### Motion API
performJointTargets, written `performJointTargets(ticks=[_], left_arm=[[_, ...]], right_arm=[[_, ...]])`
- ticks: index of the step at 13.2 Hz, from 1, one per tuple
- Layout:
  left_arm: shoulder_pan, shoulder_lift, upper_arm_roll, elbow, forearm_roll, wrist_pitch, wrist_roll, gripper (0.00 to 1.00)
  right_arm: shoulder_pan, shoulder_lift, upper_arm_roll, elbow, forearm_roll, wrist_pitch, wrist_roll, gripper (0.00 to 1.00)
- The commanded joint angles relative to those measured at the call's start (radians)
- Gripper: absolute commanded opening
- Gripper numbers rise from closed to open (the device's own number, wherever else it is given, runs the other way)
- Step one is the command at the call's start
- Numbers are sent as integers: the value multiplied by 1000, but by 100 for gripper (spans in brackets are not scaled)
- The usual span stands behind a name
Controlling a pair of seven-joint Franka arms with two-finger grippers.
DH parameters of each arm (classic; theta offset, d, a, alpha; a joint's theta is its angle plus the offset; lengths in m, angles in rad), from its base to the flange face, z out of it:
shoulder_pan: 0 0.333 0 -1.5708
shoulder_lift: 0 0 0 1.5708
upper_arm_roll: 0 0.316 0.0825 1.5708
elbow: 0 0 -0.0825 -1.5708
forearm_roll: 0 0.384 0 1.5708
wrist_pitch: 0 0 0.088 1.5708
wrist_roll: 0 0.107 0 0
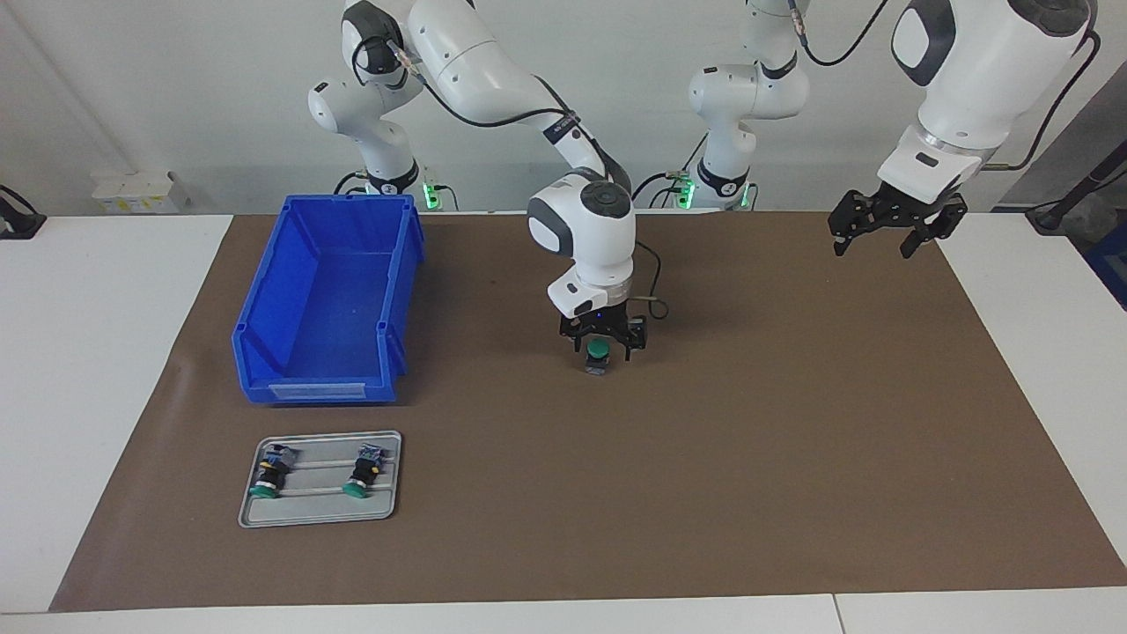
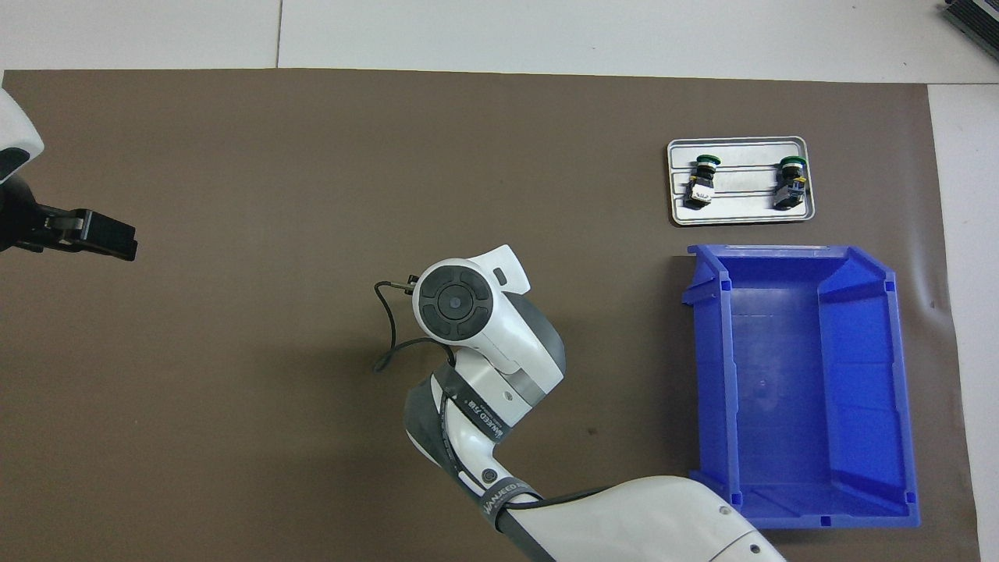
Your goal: Place and press button with both arms
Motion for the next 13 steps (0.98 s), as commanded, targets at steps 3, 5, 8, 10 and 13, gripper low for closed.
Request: performJointTargets(ticks=[3,5,8,10,13], left_arm=[[10,-11,0,-18,18,14,-6,100],[9,-11,0,-18,18,14,-5,100],[10,-11,0,-18,18,15,-6,100],[10,-11,0,-18,18,14,-6,100],[10,-11,0,-18,18,14,-6,100]], right_arm=[[-11,7,1,-8,-10,26,-12,31],[-21,7,1,-2,-16,21,-12,0],[-29,-4,-14,8,-19,14,-13,0],[-79,-68,-25,7,-24,-17,-28,0],[-205,-214,-22,-8,-25,-159,-261,0]])
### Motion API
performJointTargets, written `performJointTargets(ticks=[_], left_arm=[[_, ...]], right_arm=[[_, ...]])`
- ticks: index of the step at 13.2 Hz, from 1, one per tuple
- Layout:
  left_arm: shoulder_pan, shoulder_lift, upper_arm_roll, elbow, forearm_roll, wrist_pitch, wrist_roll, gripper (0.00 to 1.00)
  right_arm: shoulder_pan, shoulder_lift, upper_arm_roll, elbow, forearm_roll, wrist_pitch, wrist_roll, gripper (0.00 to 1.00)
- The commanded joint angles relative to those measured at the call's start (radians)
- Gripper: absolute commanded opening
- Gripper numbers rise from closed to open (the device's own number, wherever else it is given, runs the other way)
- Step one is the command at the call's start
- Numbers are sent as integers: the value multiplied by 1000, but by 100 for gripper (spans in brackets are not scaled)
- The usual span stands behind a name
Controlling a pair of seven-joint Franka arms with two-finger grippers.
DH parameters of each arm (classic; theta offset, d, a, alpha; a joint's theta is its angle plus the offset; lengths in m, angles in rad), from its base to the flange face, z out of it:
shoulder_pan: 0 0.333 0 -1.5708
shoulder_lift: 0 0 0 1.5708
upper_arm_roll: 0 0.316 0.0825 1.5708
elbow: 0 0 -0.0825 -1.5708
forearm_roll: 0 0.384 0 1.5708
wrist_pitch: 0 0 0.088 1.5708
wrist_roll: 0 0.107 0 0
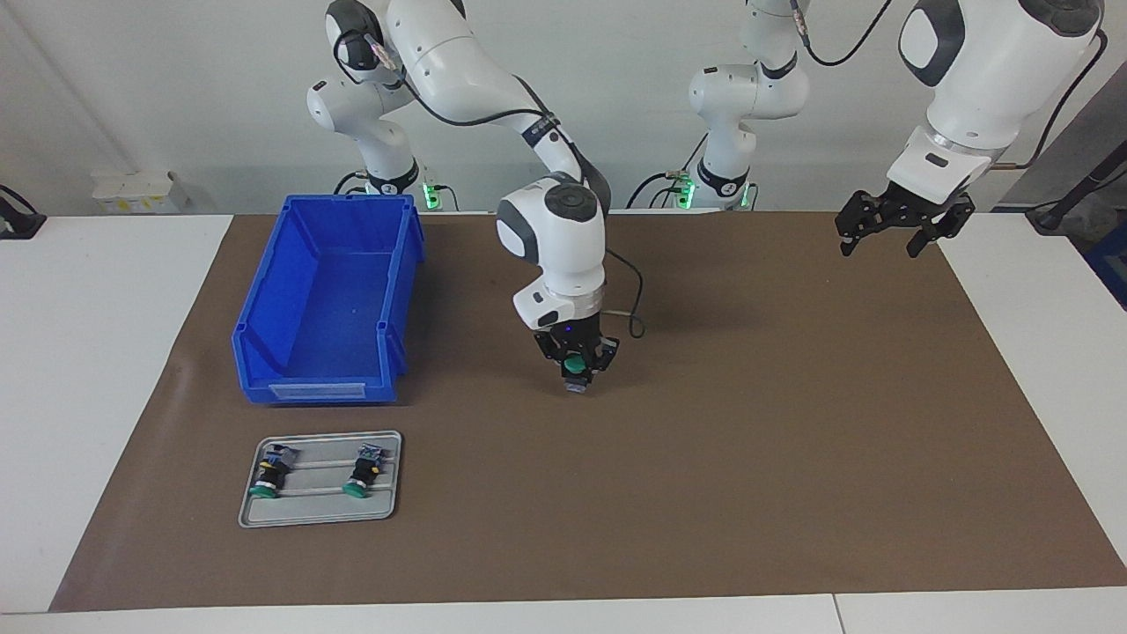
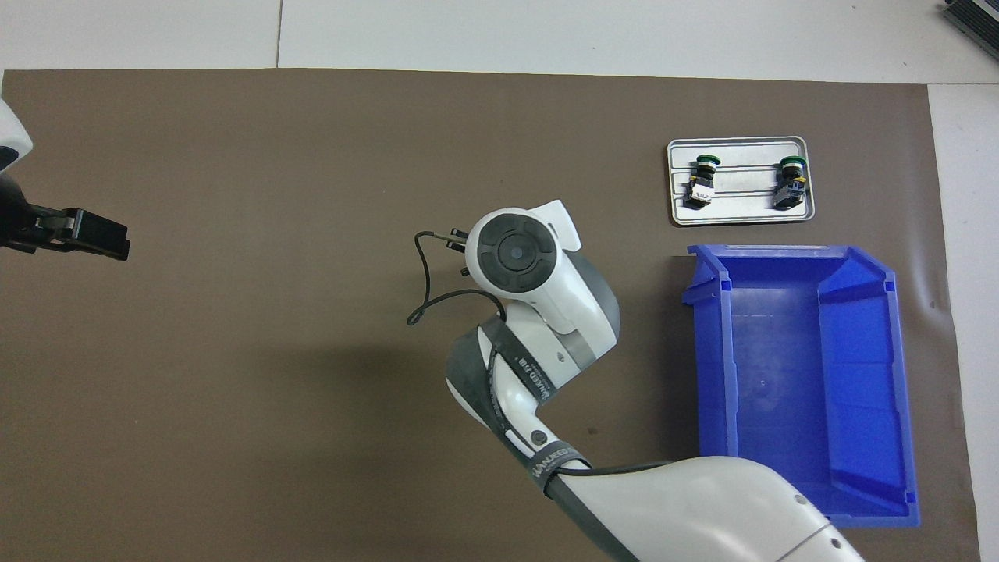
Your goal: Place and press button with both arms
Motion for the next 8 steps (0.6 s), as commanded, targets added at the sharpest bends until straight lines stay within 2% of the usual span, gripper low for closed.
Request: performJointTargets(ticks=[1,6,8], left_arm=[[8,-11,-6,-18,17,14,-6,100],[8,-11,-6,-18,17,15,-6,100],[8,-11,-6,-18,17,14,-6,100]], right_arm=[[-127,-164,14,-42,-8,-152,-227,0],[-374,-325,14,-65,-8,-377,-685,0],[-457,-371,12,-132,-8,-406,-804,0]])
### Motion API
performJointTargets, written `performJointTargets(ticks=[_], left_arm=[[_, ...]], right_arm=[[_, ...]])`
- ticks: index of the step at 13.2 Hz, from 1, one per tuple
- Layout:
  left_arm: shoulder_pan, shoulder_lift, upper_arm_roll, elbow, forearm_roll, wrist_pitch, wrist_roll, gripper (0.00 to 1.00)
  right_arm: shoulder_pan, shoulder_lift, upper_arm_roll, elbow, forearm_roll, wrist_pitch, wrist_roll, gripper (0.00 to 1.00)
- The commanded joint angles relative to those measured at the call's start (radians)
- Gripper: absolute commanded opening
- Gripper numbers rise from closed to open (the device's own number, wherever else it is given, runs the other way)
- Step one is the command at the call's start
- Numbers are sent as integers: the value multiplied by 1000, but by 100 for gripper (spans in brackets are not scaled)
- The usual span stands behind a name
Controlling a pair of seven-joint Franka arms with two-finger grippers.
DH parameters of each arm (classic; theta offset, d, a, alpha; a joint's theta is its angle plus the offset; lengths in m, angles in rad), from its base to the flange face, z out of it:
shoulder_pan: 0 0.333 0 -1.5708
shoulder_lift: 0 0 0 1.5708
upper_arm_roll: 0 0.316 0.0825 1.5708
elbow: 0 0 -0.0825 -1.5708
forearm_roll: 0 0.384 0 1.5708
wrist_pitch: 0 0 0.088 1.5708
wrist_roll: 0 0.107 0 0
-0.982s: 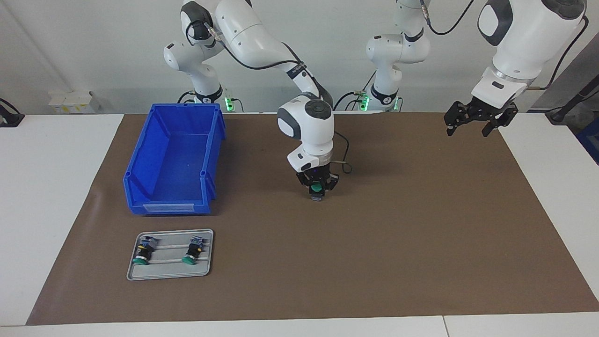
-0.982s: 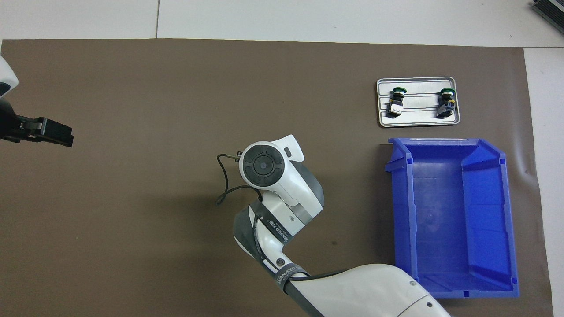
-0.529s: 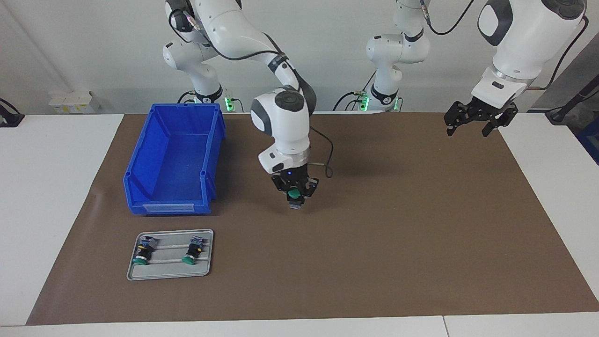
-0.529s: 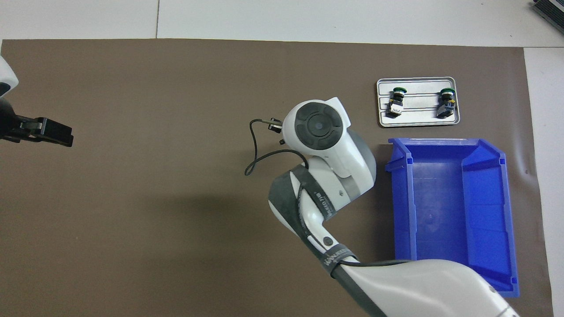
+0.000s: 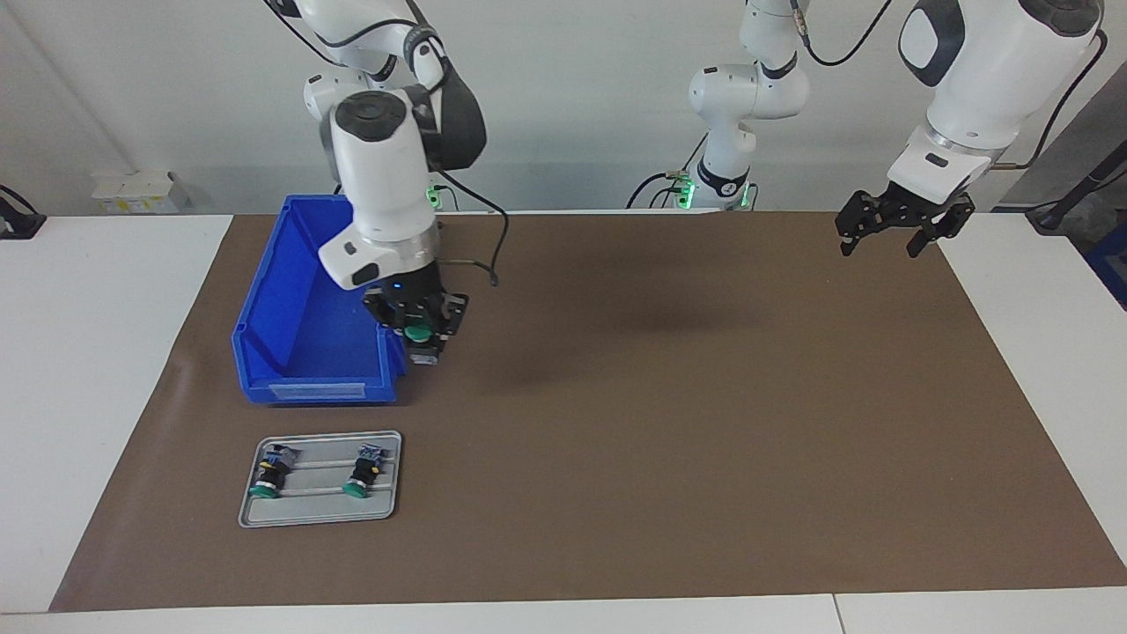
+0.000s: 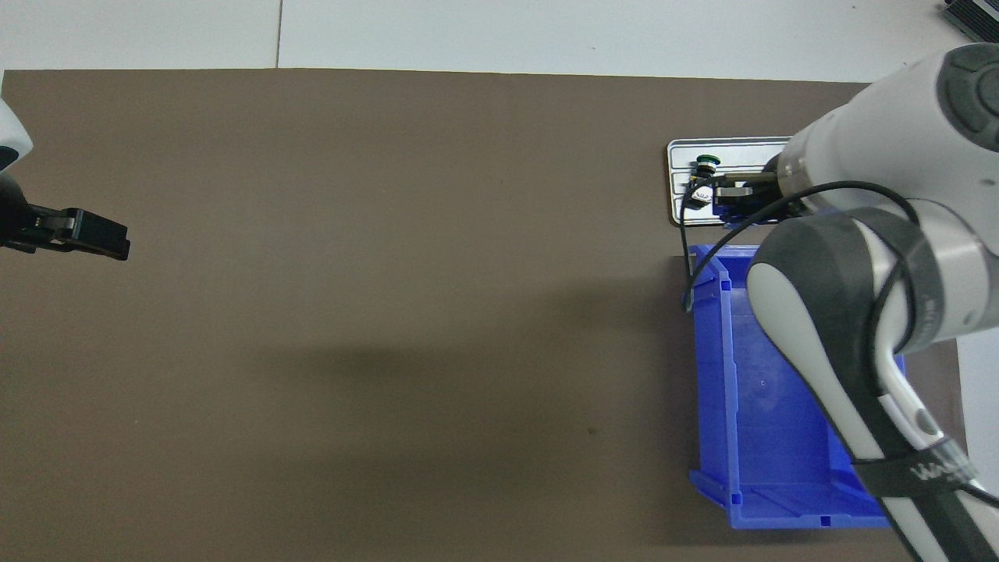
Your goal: Place and press button with both arms
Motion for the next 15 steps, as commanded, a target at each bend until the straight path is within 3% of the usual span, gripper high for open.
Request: performJointTargets(ticks=[1,5,10,15], left_arm=[[8,-11,-6,-18,17,14,-6,100],[8,-11,-6,-18,17,14,-6,100],[8,-11,-6,-18,17,14,-5,100],[8,-11,-6,-18,17,14,-6,100]], right_arm=[[-114,-78,16,-153,-8,29,-137,0],[-167,-206,15,-508,-6,308,-187,0],[-182,-188,16,-674,11,515,-172,0],[-182,-176,16,-752,31,611,-165,0]])
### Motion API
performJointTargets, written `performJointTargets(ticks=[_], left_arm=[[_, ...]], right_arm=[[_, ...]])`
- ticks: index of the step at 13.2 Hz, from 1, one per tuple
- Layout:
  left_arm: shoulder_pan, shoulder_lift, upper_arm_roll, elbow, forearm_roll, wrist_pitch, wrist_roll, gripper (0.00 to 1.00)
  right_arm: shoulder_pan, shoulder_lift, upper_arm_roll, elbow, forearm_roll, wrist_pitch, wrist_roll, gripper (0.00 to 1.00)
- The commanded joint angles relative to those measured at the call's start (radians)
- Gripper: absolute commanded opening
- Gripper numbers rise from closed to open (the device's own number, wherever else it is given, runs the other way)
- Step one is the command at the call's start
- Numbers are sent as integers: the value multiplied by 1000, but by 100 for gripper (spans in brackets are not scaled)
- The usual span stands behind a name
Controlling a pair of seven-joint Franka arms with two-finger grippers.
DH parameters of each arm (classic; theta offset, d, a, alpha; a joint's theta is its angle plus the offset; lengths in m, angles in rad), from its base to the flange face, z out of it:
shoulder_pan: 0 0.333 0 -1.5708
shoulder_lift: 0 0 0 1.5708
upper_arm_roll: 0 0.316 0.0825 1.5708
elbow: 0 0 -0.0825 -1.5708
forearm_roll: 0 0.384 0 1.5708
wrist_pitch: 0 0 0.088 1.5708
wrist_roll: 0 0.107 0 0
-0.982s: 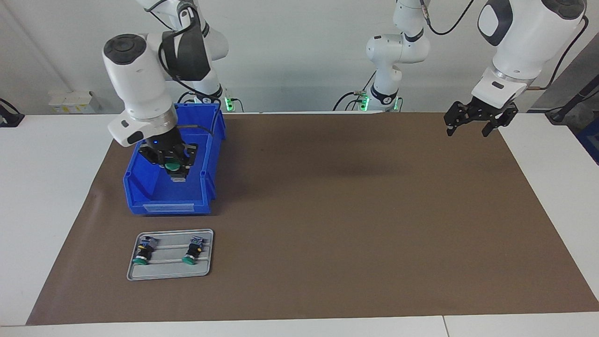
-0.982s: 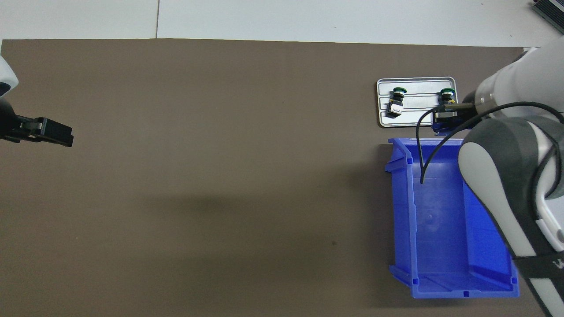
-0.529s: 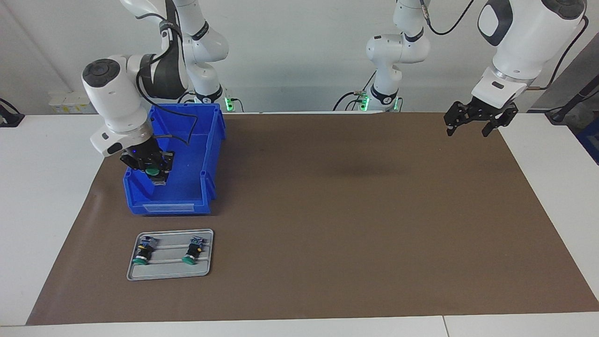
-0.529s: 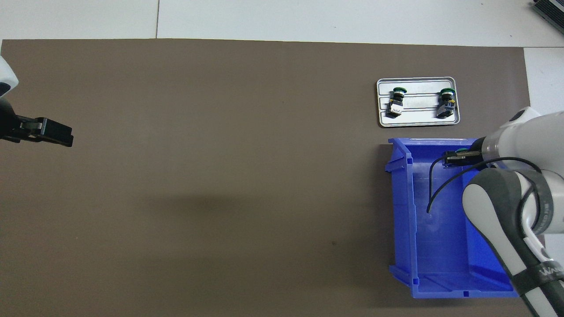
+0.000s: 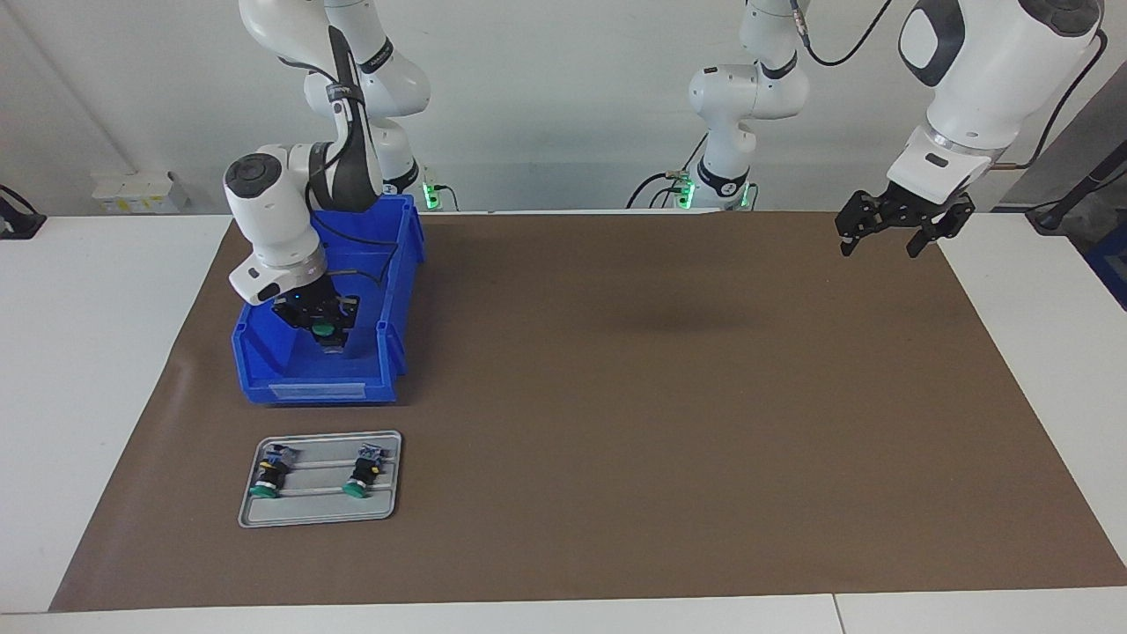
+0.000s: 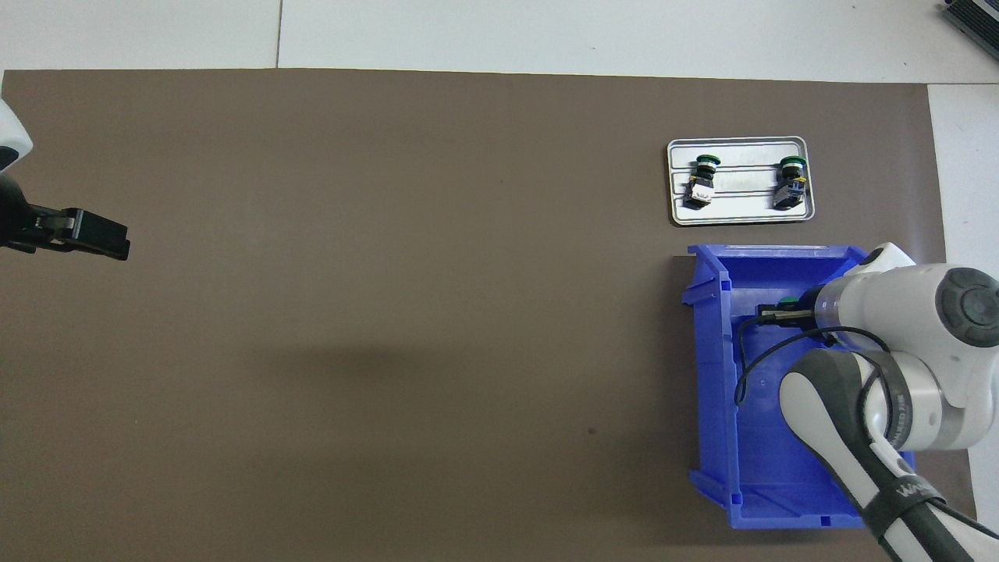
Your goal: Place and press button with both arms
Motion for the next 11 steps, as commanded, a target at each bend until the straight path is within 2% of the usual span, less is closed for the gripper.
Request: performJointTargets(ticks=[1,2,4,5,6,8,11], left_arm=[[8,-11,-6,-18,17,14,-6,100],[8,-11,-6,-18,17,15,-5,100],[8,-11,-6,-18,17,14,-6,100],[8,-11,-6,-18,17,14,-6,100],[8,-11,-6,-18,17,15,-6,100],[8,-11,-6,-18,17,14,-5,100],[8,-11,-6,-18,17,14,-6,100]], right_arm=[[-16,6,14,-33,17,65,10,0],[-16,29,14,-33,17,97,10,8],[-13,42,14,-21,17,107,11,67],[-15,42,14,-10,17,99,7,86],[-16,30,14,13,17,82,2,99],[-13,2,14,89,17,-41,7,100],[-13,-15,14,298,19,-313,8,100]])
